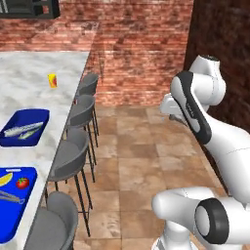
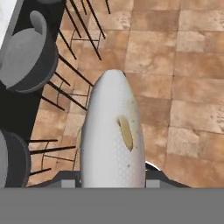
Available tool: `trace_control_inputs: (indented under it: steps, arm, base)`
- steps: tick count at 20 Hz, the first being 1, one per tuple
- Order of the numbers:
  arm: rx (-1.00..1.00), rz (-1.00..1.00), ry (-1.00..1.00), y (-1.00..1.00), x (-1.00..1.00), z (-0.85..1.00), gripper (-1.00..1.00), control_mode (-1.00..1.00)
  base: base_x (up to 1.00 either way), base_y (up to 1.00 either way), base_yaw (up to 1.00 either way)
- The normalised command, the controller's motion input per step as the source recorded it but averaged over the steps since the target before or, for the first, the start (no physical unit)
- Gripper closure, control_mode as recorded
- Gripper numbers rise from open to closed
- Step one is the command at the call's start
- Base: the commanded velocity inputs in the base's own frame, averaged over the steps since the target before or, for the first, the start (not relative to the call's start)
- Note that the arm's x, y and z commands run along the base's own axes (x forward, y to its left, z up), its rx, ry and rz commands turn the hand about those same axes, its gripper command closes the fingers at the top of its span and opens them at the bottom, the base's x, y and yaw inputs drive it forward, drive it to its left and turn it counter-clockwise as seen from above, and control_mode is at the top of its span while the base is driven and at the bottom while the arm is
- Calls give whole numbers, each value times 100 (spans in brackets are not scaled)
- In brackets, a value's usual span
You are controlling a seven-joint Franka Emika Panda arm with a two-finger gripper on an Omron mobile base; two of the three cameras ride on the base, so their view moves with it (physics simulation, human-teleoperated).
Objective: Gather the lemon wedge and tomato from the fridge and place them on a tray on the dining counter. Then gather the fishs from the fridge and place them on the other tray.
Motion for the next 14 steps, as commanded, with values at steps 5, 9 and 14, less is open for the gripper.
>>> trace_control_inputs:
  steps: [5,9,14]
  arm:
    - [0,0,0,0,0,0,100,100]
    - [0,0,0,0,0,0,100,100]
    - [0,0,0,0,0,0,100,100]
  base:
    - [95,-22,6]
    - [91,0,21]
    - [25,-3,35]
